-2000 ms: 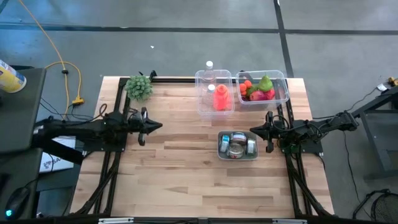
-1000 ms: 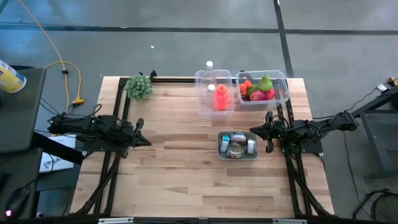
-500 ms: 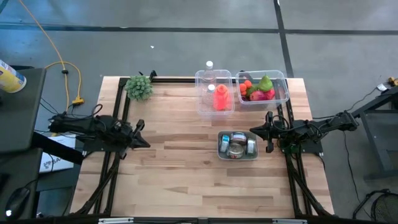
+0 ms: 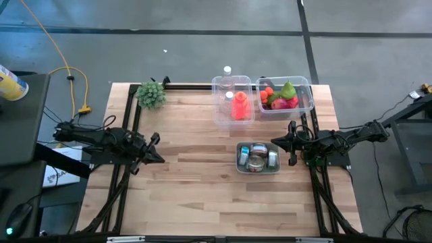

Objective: Pick & Place Food Item
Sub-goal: Return to Home Position

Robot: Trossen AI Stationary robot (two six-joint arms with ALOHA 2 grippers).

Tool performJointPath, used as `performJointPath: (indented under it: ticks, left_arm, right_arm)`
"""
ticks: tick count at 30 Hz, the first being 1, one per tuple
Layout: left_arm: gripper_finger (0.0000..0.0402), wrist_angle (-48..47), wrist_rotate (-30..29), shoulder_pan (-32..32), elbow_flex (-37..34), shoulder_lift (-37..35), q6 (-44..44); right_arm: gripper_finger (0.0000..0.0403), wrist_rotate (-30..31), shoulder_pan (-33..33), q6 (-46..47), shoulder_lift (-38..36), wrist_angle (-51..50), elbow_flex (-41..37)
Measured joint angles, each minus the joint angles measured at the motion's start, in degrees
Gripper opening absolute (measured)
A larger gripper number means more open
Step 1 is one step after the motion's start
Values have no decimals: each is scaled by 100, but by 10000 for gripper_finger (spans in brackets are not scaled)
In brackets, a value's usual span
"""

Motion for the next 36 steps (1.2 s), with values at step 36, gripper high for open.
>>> performJointPath:
  ticks: [36]
  left_arm:
    - [0,0,-17,0,-23,206,-144]
  right_arm:
    - [1,-1,2,0,0,-1,0]
